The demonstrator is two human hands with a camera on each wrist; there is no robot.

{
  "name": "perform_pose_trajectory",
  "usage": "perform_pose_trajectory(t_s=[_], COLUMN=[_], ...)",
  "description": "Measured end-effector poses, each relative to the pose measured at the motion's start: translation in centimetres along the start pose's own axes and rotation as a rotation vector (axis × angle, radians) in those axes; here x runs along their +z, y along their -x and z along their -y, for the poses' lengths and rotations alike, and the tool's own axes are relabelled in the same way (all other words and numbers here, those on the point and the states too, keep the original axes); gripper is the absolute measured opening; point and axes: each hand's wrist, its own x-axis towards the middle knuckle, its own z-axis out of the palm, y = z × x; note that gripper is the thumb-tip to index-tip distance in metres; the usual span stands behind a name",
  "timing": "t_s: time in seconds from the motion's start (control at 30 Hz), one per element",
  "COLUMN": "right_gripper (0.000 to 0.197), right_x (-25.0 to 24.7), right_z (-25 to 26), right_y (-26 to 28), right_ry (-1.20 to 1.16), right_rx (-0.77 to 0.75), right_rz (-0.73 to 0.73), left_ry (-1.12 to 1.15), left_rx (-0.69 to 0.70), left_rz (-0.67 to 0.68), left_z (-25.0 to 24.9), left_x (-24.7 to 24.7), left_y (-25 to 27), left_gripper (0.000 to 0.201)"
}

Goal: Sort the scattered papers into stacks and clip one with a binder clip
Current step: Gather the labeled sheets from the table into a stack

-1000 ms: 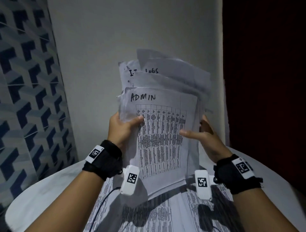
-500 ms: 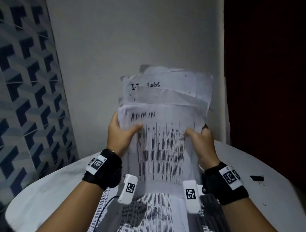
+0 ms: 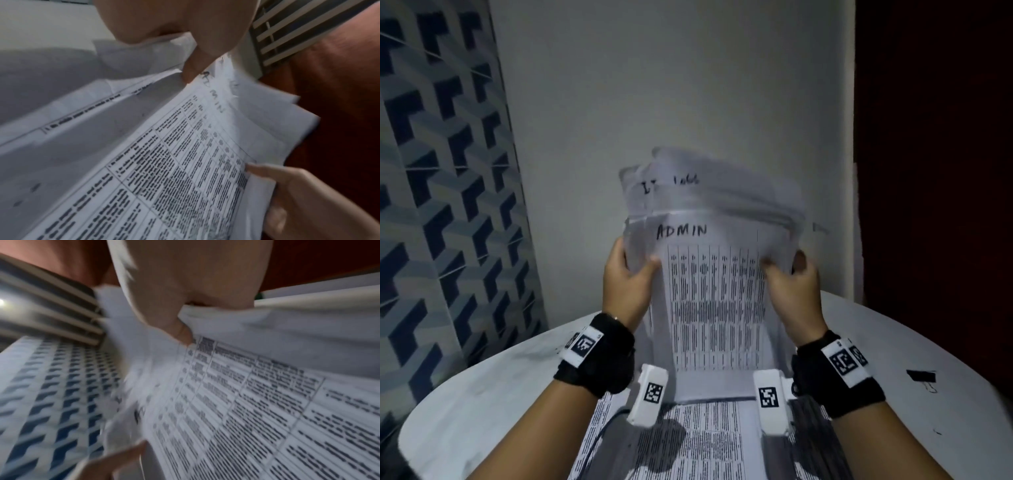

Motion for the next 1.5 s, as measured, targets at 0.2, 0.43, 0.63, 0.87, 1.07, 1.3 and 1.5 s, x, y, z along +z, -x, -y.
perform_pose_trajectory(t_s=[0.2,0.43,0.63,0.87,1.07,1.3,1.5], right_gripper=[0.021,0.008,0.022,0.022,0.02,0.02,0.027], right_x=[1.2,-0.6,-1.5,-1.2,-0.9,0.5,0.4], right_z=[3.2,-0.5,-3.5,-3.1,-2.6,-0.1,1.3], right_y=[-0.2,2.1,3.6,1.9,2.7,1.3,2.7], right_ry=[0.239,0.03,-0.029,-0.116,-0.078,0.033,-0.002], right_rx=[-0.437,0.059,0.284,0.203,0.129,-0.115,-0.171], right_rz=[-0.121,-0.017,0.107,-0.097,-0.02,-0.037,-0.097], left_ry=[-0.157,-0.05,0.039,0.077,0.042,-0.008,-0.038], left_rx=[0.266,-0.064,-0.34,-0.259,-0.218,0.013,0.179], left_rz=[-0.07,0.004,0.139,0.111,0.115,0.094,0.042], left_z=[-4.1,0.9,4.1,2.7,2.7,-0.4,-1.9], left_x=[2.1,-0.5,-1.5,-0.5,-0.4,1.5,2.0], left_y=[-1.1,1.6,3.4,2.0,2.6,1.6,2.2], left_gripper=[0.035,0.024,0.031,0.034,0.038,0.053,0.041])
